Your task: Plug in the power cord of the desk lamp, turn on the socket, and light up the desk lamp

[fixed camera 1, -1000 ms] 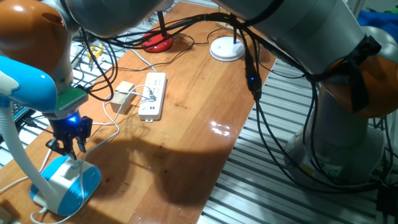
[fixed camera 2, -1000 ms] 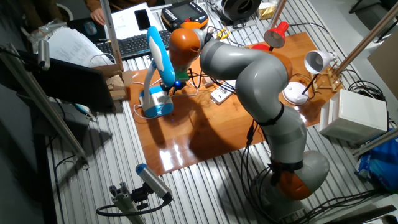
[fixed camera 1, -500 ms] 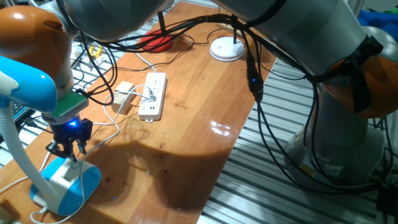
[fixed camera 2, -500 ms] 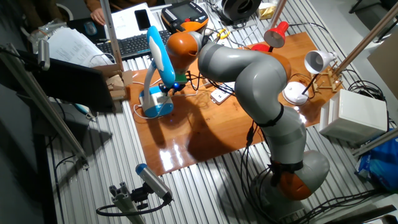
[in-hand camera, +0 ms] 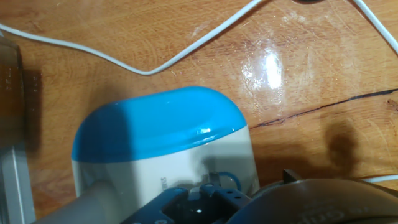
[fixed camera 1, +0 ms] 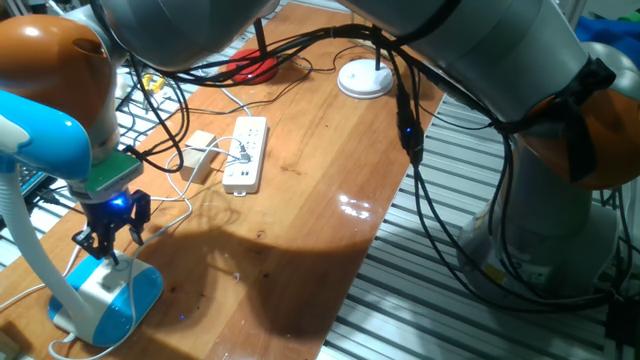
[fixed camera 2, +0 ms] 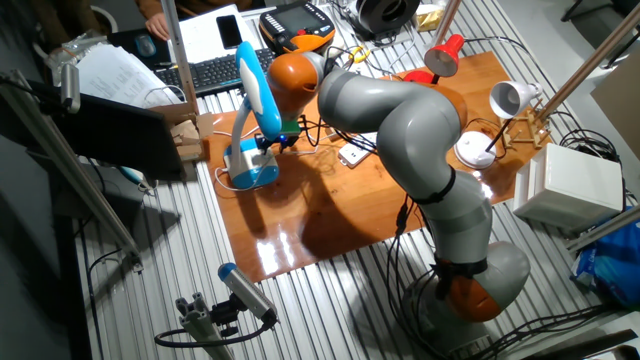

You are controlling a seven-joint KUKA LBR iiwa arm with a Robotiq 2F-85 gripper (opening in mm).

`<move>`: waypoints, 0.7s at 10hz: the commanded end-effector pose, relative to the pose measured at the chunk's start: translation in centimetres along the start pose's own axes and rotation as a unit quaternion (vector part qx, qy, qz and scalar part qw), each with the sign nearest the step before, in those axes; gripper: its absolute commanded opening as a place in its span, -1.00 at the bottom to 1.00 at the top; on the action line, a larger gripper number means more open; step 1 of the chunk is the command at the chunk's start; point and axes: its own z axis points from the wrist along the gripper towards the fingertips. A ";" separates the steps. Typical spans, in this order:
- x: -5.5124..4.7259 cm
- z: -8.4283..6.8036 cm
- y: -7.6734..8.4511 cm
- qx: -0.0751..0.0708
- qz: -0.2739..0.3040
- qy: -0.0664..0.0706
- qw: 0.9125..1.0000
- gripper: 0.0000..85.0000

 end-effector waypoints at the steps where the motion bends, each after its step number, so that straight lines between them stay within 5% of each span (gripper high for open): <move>1: 0.0 0.0 -0.1 -0.001 0.000 0.000 1.000 0.20; 7: 0.2 0.6 -0.4 -0.001 -0.002 -0.008 1.000 0.20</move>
